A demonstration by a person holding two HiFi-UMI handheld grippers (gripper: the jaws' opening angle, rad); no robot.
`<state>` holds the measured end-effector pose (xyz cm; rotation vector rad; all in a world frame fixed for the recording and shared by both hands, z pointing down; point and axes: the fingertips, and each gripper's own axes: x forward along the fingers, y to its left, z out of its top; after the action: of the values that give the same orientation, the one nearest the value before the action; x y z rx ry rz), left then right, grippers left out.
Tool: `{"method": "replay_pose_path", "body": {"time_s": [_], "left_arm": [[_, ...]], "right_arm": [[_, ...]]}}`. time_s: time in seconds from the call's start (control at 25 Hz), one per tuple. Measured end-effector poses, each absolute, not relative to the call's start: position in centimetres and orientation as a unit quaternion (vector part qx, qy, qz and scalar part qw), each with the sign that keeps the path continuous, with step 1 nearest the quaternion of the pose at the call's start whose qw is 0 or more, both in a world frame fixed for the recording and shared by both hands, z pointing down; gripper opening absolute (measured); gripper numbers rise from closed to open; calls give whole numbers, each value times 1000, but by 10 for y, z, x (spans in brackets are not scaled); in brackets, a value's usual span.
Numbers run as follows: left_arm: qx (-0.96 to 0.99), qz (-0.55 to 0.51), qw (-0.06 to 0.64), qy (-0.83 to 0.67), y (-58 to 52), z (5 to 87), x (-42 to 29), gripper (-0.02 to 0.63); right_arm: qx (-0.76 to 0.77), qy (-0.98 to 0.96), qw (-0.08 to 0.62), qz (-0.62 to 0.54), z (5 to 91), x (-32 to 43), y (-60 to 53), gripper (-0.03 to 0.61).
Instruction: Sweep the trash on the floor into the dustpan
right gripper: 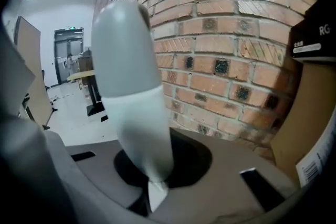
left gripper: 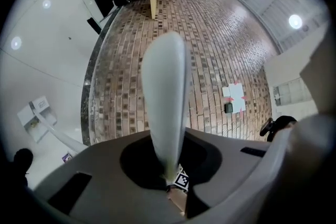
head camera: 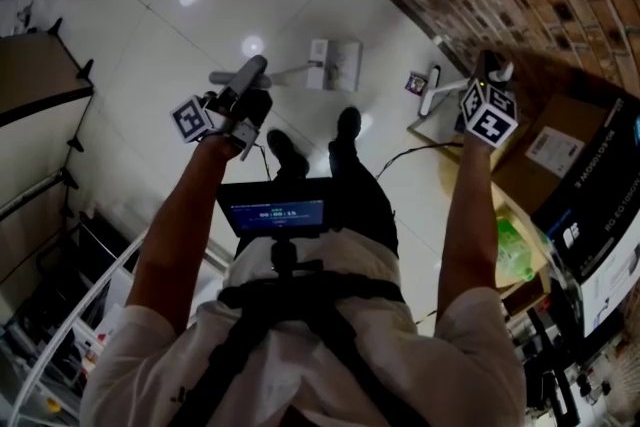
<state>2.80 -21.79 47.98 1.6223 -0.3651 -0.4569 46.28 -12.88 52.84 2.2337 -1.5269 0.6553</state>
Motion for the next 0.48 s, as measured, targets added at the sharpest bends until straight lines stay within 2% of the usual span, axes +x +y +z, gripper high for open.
{"method": "replay_pose_path", "body": {"time_s": [0.2,0.48], "left_arm": [[712,-205,652,-158,-211,482,27,17],[710,-207,652,-166,-212,489,23,16]], "right_arm": [[805,-526,144,235,520,458,-132,17],[785,-563,110,236,508,412,-151,18]]}}
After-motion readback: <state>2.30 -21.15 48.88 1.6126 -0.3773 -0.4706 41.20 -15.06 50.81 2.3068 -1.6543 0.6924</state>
